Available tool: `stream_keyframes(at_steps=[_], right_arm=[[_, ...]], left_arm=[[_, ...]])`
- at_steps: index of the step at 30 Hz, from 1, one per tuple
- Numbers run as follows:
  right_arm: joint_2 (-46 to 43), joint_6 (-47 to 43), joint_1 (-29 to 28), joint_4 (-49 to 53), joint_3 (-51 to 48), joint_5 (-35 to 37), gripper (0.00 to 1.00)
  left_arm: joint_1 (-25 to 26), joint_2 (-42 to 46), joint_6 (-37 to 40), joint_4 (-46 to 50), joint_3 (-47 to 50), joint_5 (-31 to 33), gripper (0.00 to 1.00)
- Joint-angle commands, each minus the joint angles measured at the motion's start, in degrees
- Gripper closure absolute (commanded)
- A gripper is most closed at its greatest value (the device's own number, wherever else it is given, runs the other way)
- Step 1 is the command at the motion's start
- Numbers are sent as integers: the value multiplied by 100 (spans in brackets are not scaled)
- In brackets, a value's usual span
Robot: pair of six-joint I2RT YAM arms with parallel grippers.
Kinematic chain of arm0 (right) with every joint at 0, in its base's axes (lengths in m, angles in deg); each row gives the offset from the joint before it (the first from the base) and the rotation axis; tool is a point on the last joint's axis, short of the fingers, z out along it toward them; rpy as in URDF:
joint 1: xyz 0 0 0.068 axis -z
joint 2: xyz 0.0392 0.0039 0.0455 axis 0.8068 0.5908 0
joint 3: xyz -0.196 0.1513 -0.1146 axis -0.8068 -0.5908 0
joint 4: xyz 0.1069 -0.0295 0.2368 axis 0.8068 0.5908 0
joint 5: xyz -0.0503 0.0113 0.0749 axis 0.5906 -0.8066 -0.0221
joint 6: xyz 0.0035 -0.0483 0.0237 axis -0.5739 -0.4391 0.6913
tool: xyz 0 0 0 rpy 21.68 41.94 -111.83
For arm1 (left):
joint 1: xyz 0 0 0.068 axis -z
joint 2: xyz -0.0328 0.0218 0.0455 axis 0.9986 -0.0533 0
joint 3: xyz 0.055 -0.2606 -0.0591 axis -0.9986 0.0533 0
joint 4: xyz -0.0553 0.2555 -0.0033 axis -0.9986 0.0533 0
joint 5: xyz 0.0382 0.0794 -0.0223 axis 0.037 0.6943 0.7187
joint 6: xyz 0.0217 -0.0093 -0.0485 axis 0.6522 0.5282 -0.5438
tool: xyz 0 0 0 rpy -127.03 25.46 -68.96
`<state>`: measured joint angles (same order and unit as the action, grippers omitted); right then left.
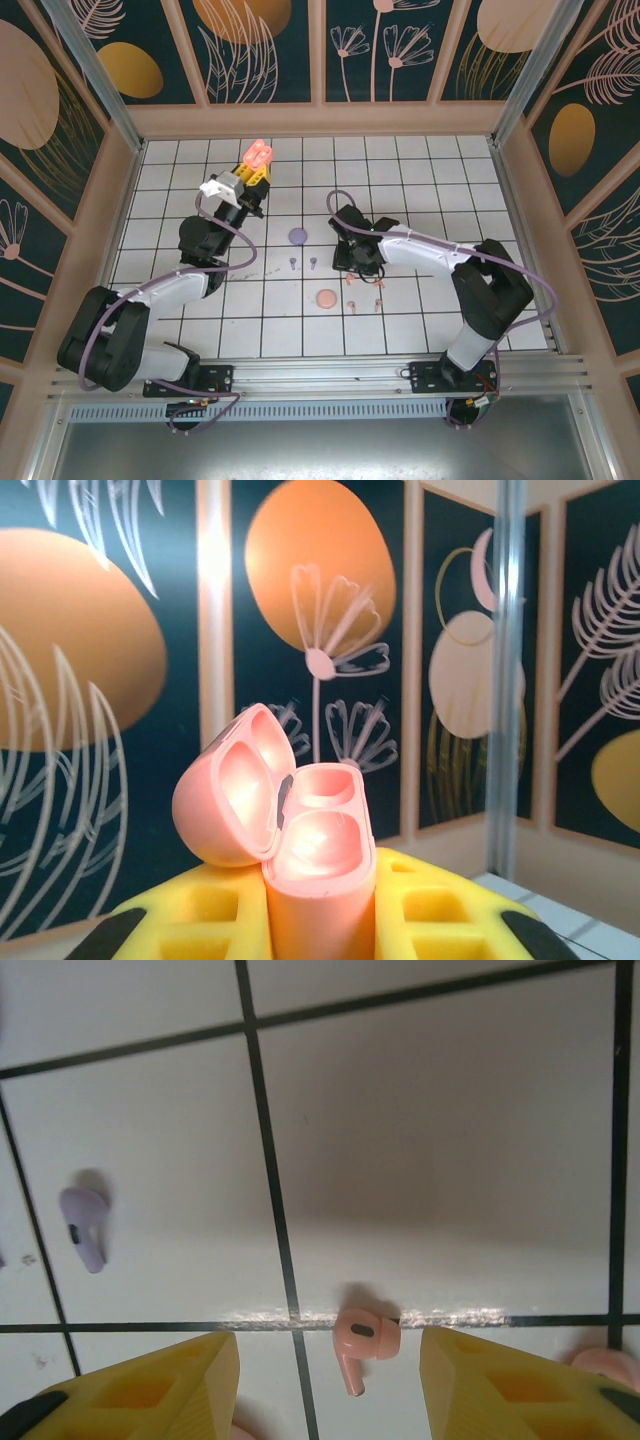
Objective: Insert wireless bluetooth earbuds into charging case
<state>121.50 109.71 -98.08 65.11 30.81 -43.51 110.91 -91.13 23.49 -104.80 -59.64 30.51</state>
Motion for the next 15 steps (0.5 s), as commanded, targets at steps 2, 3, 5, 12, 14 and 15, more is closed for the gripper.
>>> stream_keyframes(at_steps=[2,3,5,12,14,15], right_arm=[[196,579,-127,110,-88,173,49],[234,624,-137,114,-91,182,49],[310,717,-150,106,-90,193,50],[576,930,-150,74,-49,218,53],[624,988,-150,47,-58,227,54],[642,1006,-150,34,-60,218,55]], left_arm=[[47,-199,86,-639,67,340,100],[47,-219,75,-639,78,329,100],[63,-239,51,-660,124,329,100],[108,-266,-30,-639,248,181,100],[123,-292,-31,-639,256,121,100],[139,-308,-34,-646,256,96,100]])
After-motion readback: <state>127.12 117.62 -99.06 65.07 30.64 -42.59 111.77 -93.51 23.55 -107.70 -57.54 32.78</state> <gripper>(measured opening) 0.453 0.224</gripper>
